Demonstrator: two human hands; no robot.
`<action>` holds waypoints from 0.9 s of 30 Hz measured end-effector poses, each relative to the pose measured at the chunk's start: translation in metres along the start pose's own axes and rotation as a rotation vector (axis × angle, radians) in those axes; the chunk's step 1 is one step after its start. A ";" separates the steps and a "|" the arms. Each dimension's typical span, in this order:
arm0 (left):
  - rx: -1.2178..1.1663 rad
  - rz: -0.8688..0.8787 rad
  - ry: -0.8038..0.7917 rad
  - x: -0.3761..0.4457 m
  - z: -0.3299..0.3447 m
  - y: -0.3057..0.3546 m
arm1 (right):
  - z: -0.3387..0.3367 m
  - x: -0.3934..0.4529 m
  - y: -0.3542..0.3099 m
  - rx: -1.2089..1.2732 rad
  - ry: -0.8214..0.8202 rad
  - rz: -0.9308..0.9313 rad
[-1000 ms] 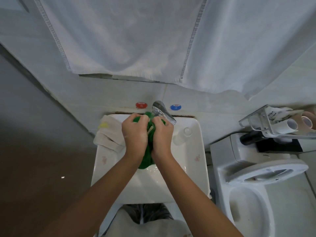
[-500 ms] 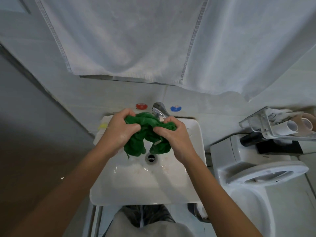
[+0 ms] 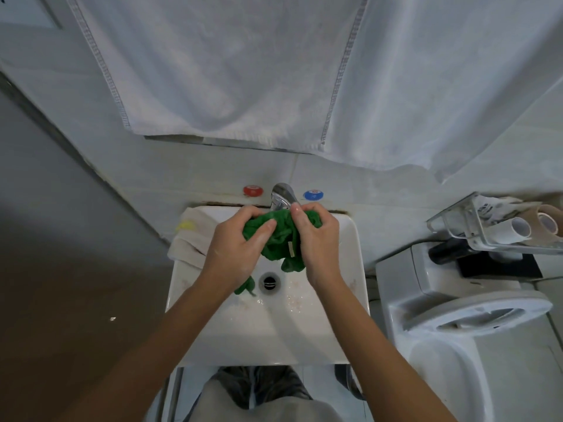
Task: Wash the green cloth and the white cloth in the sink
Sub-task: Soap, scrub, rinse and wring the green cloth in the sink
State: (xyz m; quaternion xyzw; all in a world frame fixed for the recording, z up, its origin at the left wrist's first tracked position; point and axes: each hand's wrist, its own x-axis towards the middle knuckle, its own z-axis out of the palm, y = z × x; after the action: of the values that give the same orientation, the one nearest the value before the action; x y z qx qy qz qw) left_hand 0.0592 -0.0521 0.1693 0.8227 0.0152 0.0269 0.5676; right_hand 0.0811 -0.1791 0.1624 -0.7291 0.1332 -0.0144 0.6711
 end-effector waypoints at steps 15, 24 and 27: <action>-0.032 -0.124 0.417 0.012 0.035 -0.002 | 0.043 -0.013 0.016 0.215 0.121 0.142; -0.058 -0.214 0.409 0.012 0.048 -0.002 | 0.032 -0.007 0.012 0.249 0.104 0.204; -0.046 -0.250 0.406 0.018 0.048 -0.003 | 0.032 -0.007 0.013 0.281 0.119 0.280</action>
State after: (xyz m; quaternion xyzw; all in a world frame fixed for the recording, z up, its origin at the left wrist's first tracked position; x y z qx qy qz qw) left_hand 0.0804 -0.0953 0.1499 0.7791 0.2300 0.1216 0.5704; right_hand 0.0782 -0.1470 0.1472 -0.6006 0.2692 0.0177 0.7527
